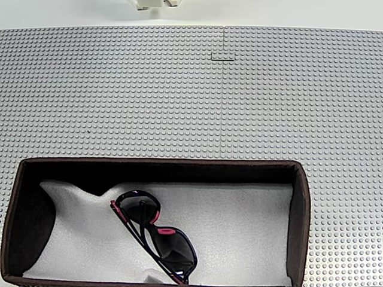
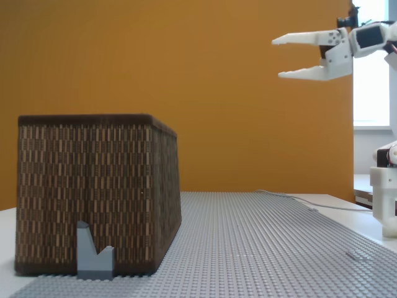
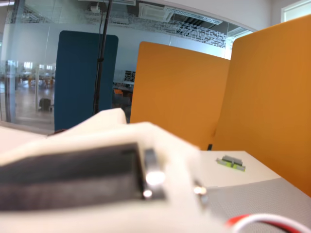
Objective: Grasp a glasses and put it in the bin.
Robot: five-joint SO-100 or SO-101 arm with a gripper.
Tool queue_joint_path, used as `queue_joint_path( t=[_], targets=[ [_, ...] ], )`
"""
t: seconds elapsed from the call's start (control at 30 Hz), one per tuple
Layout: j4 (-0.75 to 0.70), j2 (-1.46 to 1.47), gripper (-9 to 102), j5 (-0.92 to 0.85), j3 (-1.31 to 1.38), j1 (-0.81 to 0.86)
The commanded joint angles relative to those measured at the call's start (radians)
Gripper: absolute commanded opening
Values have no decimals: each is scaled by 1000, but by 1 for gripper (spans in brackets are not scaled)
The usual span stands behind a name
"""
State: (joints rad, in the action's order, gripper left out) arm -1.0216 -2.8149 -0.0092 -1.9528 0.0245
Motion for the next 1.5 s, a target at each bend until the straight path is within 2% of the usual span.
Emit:
queue_joint_path(
  t=[0.0, 0.2, 0.47, 0.67, 1.17, 1.33, 1.47],
  targets=[
    [46, -61, 28, -20, -55, 8],
    [74, -67, 28, -15, -75, 9],
    [232, -80, 28, -12, -169, 14],
    [242, -80, 27, -20, -179, 11],
    [-43, -91, 26, -107, -60, -8],
    [-55, -133, 26, -106, -107, 5],
    [-123, -117, 26, -92, -104, -5]
  ],
)
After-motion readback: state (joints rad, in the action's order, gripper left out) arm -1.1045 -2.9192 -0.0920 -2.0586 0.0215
